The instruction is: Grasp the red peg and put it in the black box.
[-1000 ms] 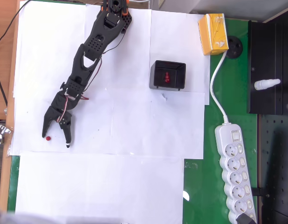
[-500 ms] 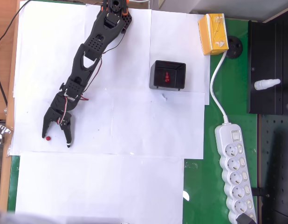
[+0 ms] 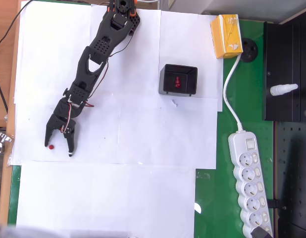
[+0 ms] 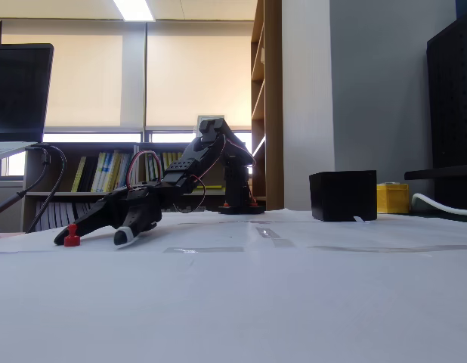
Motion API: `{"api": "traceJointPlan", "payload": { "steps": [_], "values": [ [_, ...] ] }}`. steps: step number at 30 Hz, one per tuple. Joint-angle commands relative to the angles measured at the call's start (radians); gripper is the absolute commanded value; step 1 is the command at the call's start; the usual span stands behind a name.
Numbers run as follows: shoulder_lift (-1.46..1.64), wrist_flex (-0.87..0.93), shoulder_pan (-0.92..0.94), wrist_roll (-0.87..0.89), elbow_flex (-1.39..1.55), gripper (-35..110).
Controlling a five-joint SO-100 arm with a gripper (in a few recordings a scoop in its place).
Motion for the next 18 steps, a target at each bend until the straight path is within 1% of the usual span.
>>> {"api": "traceJointPlan", "payload": {
  "steps": [1, 6, 10, 16, 18],
  "values": [
    [-0.046, 0.008, 0.009, 0.006, 0.017, 22],
    [-0.048, -0.021, 0.009, 0.028, -0.002, 14],
    [-0.048, -0.028, 0.009, 0.021, -0.006, 12],
    [-0.046, -0.034, 0.008, 0.014, -0.009, 1],
    [-0.046, -0.029, 0.006, 0.000, -0.009, 0]
  ]
}}
